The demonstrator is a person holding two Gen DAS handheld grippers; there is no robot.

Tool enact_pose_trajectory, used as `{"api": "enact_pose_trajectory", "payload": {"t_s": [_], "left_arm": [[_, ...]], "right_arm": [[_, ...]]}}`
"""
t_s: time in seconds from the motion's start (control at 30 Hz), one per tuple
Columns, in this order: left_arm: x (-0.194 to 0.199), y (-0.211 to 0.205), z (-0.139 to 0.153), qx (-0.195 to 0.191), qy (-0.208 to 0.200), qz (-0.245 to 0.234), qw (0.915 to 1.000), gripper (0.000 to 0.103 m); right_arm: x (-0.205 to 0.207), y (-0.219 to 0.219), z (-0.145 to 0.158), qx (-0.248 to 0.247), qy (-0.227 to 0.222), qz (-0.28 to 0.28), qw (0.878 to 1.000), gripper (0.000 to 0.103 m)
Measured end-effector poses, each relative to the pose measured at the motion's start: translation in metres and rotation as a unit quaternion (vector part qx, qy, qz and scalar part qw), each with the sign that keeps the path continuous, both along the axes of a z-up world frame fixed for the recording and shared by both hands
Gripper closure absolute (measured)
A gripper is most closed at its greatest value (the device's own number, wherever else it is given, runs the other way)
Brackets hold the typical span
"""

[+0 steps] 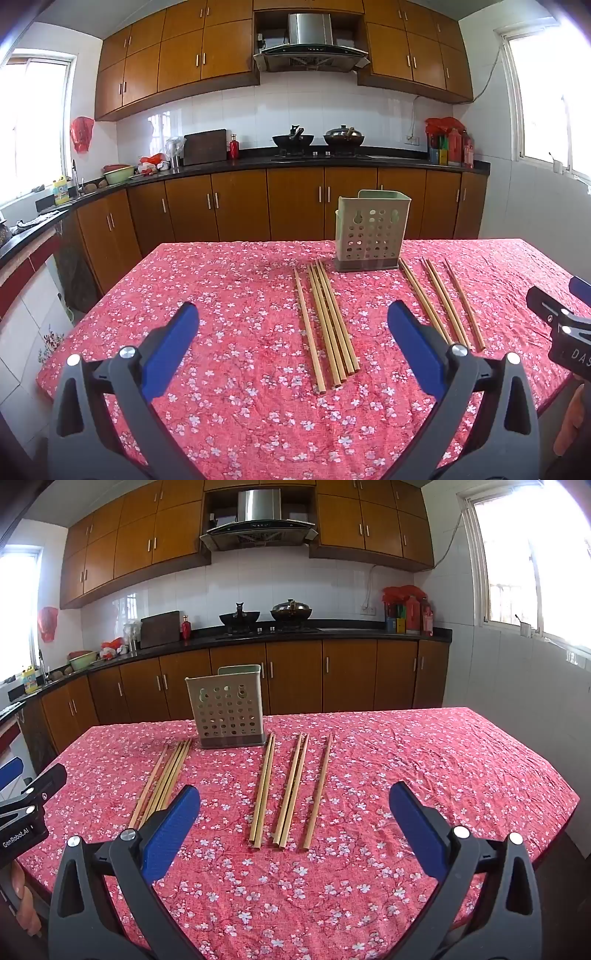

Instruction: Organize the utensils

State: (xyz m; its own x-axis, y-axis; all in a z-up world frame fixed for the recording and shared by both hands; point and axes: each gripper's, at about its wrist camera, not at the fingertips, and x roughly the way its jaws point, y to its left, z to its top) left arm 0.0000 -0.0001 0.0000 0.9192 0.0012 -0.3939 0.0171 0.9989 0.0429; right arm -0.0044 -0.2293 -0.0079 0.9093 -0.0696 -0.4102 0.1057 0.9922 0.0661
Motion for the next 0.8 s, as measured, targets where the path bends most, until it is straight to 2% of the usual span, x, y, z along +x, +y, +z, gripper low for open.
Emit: {"api": "enact_pose_trajectory", "payload": {"t_s": [0.8], "left_arm": [[0.0011, -0.0019, -0.0002, 0.001, -0.001, 0.001, 1.0, 0.004]], "right_arm": [[0.0008, -0.0004, -0.0002, 0.0, -0.001, 0.0, 1.0, 0.002]]}}
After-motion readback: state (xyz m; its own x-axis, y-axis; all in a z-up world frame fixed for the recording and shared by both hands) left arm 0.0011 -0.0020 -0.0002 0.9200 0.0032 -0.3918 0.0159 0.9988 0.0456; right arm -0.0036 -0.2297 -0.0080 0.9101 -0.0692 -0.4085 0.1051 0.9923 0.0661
